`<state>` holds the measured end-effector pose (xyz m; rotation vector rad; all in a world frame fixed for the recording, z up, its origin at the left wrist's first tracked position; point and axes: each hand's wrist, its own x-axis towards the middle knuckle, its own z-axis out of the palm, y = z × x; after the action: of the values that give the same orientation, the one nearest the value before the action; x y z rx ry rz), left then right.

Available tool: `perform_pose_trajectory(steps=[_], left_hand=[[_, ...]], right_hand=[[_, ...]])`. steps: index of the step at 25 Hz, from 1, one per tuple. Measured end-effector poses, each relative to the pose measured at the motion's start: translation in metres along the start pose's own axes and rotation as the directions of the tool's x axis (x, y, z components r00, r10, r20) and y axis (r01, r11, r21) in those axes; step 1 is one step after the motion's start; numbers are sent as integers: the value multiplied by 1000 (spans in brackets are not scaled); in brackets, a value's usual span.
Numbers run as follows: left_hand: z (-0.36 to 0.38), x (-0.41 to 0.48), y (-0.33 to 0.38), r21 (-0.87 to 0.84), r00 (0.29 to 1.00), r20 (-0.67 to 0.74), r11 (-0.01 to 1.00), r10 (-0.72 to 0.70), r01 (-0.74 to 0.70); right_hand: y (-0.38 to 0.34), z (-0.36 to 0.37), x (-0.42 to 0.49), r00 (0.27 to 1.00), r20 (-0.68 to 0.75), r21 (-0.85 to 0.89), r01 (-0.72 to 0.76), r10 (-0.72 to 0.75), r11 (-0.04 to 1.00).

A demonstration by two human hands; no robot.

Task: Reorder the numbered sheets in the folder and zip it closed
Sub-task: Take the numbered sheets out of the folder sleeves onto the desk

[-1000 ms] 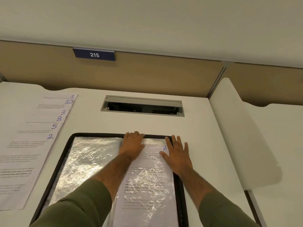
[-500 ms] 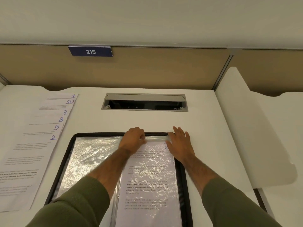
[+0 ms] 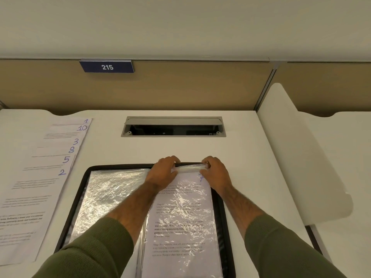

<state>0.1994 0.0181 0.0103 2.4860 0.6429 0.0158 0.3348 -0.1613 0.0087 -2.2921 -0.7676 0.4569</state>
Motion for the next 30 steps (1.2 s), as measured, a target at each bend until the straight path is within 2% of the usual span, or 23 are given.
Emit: perform_pose_trajectory(steps=[5, 14, 21, 25, 30], left_hand=[[1, 4, 10, 75, 996, -84, 997, -5, 12], [-2, 6, 9, 61, 996, -81, 997, 48, -43], [-3, 6, -1, 50, 999, -12, 998, 50, -49], [-2, 13, 1, 61, 998, 49, 998, -25, 22], [-7, 24, 0, -56, 973, 230, 998, -20, 33]], right_hand=[[-5, -8, 4, 993, -22, 129, -114, 117, 985], [-4, -11, 2, 997, -20, 113, -75, 77, 991], [-9, -11, 2, 995, -35, 207, -86, 95, 975], [-12, -8, 3, 995, -29, 211, -90, 98, 973], [-16, -10, 4, 995, 5, 214, -94, 95, 972]])
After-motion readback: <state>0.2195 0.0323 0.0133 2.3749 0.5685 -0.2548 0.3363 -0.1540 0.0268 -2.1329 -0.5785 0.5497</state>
